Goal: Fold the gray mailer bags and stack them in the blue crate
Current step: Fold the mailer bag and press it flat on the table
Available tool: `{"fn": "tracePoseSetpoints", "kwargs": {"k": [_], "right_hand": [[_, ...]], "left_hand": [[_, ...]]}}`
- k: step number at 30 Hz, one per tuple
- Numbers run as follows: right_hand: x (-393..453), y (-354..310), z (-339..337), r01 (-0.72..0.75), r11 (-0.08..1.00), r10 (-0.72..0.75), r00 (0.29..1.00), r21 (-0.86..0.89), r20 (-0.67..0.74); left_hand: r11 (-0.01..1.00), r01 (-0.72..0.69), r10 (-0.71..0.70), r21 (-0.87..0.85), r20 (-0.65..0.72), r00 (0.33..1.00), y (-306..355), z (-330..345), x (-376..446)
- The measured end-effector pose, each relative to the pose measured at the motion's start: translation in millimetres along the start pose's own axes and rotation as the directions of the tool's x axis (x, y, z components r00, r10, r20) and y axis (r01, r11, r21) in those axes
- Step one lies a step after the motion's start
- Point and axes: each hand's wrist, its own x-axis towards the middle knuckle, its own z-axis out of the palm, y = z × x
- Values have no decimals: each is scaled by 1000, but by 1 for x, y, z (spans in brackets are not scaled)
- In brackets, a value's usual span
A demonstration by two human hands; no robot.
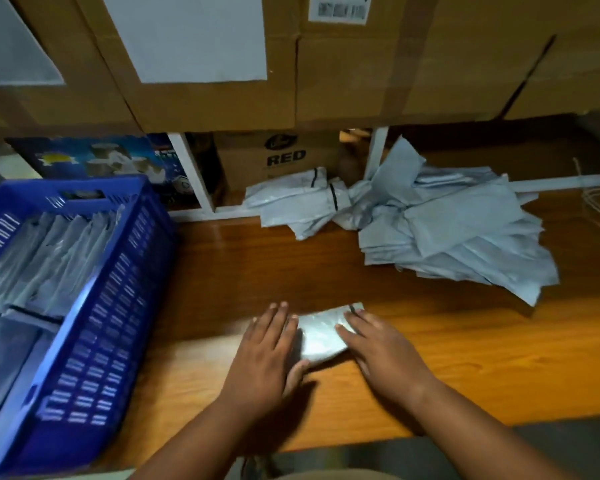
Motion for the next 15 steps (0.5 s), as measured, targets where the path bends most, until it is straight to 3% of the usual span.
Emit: {"fn": "tracePoseSetpoints", "kwargs": {"k": [5,11,15], "right_hand": [[-46,3,8,-16,1000,16,999,5,31],[-89,6,3,-46,999,46,996,2,79],[-85,-6,0,-42,998,52,981,-54,187]], "left_hand": [[997,51,-60,62,148,987,43,29,-19],[989,74,-93,128,157,983,61,32,-34],[983,140,-160,122,175,972,61,32,-38]]}}
